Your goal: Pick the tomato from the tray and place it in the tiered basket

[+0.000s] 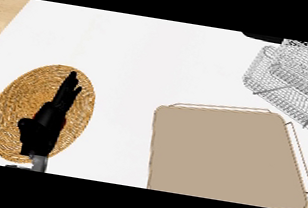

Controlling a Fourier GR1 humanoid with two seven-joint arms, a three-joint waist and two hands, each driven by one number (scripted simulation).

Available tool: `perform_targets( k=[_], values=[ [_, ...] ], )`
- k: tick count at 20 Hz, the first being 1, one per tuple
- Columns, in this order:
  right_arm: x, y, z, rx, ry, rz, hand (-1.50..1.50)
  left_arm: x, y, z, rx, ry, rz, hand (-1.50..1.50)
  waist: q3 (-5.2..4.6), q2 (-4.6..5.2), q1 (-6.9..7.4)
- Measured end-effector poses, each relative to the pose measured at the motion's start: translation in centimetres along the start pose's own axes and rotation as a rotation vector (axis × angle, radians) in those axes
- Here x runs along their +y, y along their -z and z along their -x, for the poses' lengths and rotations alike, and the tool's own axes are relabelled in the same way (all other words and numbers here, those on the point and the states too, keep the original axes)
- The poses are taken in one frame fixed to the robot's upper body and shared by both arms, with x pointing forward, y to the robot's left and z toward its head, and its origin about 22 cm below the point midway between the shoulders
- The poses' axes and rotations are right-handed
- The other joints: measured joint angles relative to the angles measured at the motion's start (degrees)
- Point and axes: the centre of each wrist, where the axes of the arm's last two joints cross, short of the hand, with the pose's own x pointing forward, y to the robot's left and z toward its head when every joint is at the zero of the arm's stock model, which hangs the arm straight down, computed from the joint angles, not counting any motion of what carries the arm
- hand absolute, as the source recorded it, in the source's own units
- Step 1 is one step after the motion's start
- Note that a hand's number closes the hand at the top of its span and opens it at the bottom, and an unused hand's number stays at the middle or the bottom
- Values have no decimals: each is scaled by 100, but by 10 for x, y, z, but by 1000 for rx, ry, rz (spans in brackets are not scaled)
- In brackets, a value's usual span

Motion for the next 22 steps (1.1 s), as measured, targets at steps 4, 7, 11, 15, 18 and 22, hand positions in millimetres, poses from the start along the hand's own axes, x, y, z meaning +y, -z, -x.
perform_targets(
  k=[4,7,11,15,18,22],
  values=[
    [17,9,2,-4,-9,-28,150,0,2,-2,-3,-2,12,0,3,16,84],
    [31,16,0,-13,-24,-48,150,-6,3,-2,-12,-2,17,0,6,30,136],
    [55,25,1,-12,-47,-80,150,-13,3,-1,-7,-4,26,0,9,35,159],
    [81,34,1,15,-77,-92,150,-13,3,-1,-7,-7,27,0,11,40,176],
    [100,41,5,40,-73,-94,150,-12,3,-1,-9,-11,36,0,16,41,177],
    [129,48,6,59,-15,-120,150,-9,5,-2,-3,-9,33,0,24,41,161]
  ],
)
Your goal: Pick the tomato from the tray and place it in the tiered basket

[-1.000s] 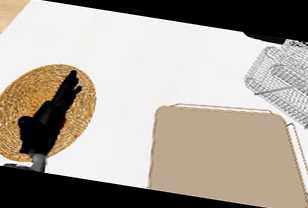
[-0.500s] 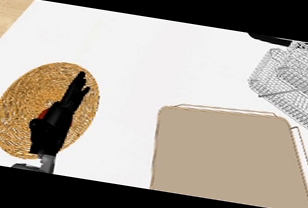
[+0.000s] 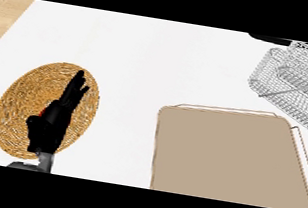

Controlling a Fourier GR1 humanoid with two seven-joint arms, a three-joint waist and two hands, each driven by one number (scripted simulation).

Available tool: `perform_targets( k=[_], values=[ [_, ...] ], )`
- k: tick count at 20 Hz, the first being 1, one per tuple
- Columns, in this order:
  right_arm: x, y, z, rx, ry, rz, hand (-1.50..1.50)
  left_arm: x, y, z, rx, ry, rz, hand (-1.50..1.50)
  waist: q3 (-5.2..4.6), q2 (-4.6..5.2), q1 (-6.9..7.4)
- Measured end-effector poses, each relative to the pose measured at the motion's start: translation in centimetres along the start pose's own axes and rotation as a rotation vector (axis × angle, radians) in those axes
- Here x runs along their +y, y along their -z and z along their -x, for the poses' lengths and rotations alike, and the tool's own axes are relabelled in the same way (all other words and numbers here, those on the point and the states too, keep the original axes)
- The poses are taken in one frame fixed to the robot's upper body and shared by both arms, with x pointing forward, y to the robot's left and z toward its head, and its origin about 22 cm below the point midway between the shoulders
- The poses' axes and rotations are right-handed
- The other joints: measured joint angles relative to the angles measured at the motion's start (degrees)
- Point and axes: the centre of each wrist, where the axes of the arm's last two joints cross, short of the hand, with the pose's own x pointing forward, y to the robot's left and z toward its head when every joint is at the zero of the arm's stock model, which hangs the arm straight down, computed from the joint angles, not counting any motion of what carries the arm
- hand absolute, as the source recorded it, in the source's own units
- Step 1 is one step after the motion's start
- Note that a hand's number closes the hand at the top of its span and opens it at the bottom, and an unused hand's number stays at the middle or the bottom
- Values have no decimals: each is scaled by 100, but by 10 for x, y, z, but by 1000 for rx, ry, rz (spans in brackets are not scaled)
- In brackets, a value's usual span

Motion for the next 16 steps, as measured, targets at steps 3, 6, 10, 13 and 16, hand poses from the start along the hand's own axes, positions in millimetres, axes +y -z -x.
perform_targets(
  k=[3,6,10,13,16],
  values=[
    [11,7,3,36,120,-33,-150,2,1,1,4,1,-4,0,-9,-23,-40],
    [19,12,9,45,237,-65,-150,1,-1,2,17,5,-9,0,-12,-46,-95],
    [22,19,12,40,391,-61,-150,3,-1,2,24,-1,-12,0,8,-35,-114],
    [25,22,16,33,499,-40,-150,4,-4,2,21,-1,-14,0,23,-25,-134],
    [9,26,18,13,590,50,-150,5,-6,3,21,0,-21,0,15,-31,-165]
  ],
)
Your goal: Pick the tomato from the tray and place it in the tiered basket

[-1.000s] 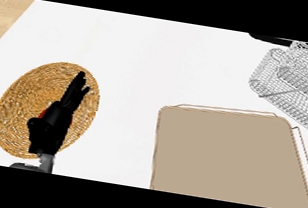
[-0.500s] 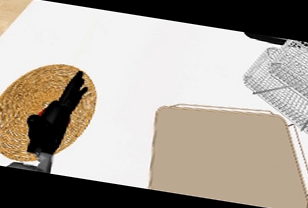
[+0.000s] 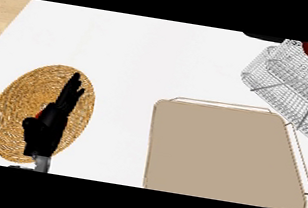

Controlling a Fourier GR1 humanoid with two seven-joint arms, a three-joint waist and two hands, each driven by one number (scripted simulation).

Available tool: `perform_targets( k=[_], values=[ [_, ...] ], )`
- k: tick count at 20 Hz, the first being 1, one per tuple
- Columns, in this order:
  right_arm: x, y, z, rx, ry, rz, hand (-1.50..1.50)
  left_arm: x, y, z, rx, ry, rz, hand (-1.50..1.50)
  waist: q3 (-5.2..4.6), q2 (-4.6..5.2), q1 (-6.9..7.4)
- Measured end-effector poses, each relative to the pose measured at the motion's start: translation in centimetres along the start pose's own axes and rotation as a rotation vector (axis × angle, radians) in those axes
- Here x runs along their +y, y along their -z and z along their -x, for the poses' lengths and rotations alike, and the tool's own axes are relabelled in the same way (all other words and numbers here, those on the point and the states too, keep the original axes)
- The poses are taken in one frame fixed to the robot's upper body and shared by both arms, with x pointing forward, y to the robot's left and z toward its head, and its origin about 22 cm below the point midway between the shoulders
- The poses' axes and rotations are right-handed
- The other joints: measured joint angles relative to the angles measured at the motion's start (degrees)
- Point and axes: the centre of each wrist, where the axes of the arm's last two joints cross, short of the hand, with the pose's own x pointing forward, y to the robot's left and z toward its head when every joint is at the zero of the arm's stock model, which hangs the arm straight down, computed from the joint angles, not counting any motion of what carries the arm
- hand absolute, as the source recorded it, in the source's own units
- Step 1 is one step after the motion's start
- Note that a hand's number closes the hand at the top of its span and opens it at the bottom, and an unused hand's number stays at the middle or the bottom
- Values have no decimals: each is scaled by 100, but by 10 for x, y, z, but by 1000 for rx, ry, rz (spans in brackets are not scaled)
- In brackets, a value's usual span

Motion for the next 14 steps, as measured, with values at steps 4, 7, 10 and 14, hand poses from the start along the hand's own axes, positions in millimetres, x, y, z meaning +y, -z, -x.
perform_targets(
  k=[4,7,10,14],
  values=[
    [-32,2,-5,-23,59,172,-150,-1,-3,3,-3,-4,-6,0,-6,-11,-64],
    [-69,-1,-2,5,76,281,-150,1,-5,3,7,-4,-22,0,-17,-26,-130],
    [-110,-8,4,37,107,363,-150,4,-9,4,5,-9,-33,0,-22,-38,-178],
    [-170,-28,14,59,133,407,-150,9,-9,5,14,-8,-52,0,-23,-46,-283]
  ],
)
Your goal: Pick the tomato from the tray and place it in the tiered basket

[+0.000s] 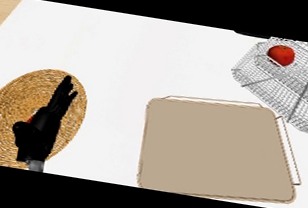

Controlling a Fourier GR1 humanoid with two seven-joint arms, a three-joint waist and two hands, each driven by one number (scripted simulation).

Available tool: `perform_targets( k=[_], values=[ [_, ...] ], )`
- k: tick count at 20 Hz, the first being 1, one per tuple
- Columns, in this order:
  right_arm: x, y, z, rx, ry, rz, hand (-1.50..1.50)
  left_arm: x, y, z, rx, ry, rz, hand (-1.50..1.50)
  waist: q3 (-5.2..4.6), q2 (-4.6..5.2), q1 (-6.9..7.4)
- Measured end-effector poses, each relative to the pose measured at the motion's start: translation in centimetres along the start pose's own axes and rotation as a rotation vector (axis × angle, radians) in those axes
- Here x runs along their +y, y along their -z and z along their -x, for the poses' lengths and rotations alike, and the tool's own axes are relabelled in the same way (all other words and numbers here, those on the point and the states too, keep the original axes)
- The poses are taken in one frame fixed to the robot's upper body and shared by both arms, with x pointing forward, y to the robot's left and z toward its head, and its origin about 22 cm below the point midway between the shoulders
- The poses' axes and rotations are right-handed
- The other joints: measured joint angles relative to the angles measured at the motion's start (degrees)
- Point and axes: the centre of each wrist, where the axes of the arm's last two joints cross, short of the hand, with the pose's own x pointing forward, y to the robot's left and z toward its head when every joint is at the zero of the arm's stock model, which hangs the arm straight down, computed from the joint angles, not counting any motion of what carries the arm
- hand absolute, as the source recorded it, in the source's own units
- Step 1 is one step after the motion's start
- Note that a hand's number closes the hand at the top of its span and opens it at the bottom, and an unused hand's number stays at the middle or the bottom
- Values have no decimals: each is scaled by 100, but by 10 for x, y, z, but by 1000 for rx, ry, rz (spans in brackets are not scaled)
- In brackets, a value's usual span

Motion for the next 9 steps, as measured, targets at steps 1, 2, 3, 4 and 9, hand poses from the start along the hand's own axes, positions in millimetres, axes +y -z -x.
perform_targets(
  k=[1,2,3,4,9],
  values=[
    [-14,0,5,5,3,7,-150,2,0,-1,5,-1,-5,0,-2,-3,-18],
    [-29,-1,8,8,6,12,-150,2,-1,0,11,-3,-7,0,-1,-7,-38],
    [-44,-2,9,13,7,15,-150,1,-2,0,13,-2,-8,0,-1,-7,-43],
    [-58,-3,13,18,2,12,-150,3,-2,0,11,-3,-11,0,-1,-9,-71],
    [-121,-16,25,20,2,-32,-150,9,-3,0,21,-11,-23,0,2,-18,-146]
  ],
)
